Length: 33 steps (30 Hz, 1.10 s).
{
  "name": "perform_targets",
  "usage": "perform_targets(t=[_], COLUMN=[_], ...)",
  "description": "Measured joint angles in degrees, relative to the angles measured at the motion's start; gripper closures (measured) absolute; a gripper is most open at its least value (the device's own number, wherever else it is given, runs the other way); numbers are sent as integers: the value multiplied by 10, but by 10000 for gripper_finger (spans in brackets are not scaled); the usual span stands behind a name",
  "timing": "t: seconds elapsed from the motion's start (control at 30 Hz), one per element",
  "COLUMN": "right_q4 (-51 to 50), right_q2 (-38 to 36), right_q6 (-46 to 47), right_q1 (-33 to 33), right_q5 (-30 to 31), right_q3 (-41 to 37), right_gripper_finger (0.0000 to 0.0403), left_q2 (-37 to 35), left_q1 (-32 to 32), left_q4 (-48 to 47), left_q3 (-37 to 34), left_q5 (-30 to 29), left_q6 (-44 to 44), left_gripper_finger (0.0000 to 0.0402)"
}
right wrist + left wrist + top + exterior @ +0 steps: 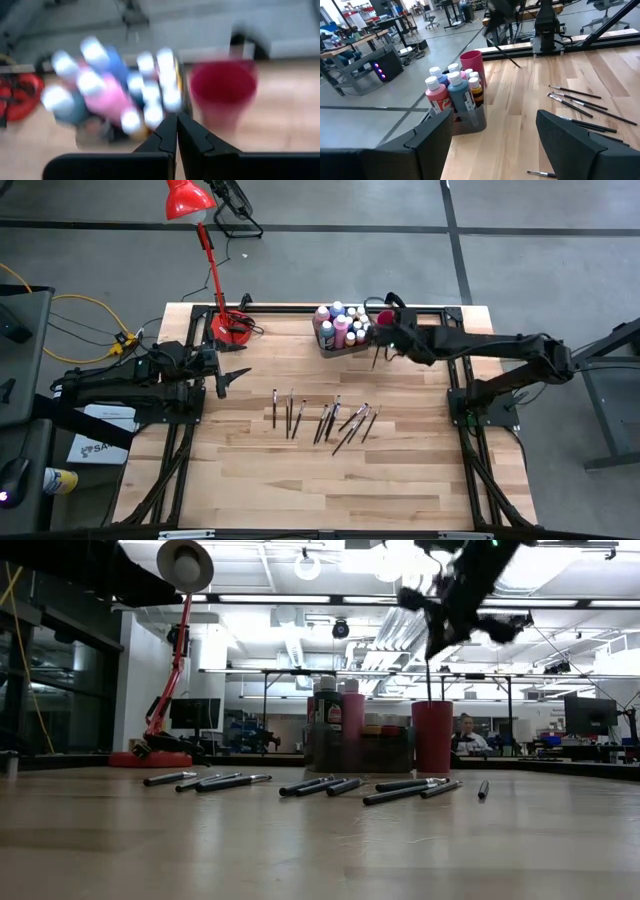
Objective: Pick & Place Paint Supplies
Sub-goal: Put the black paintbrush into the red cup
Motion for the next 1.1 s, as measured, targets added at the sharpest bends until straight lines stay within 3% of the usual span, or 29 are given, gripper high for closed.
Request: perform_targets(t=[0.23,0.43,0.67,1.1], right_q4=[74,115,112,98], right_q2=[-11,-2,42,111], right_q6=[-200,-293,-302,-285], right_q1=[-21,-60,-104,-112], right_q5=[144,187,170,149], right_q3=[62,65,65,65], right_gripper_finger=[399,399,399,399], left_q2=[0,0,0,0], left_q1=[0,0,0,0], left_q4=[0,0,0,0], left_q3=[0,0,0,0], left_q5=[0,0,-1,-2], left_q6=[-11,-13,-13,-14], left_gripper_finger=[124,124,124,124])
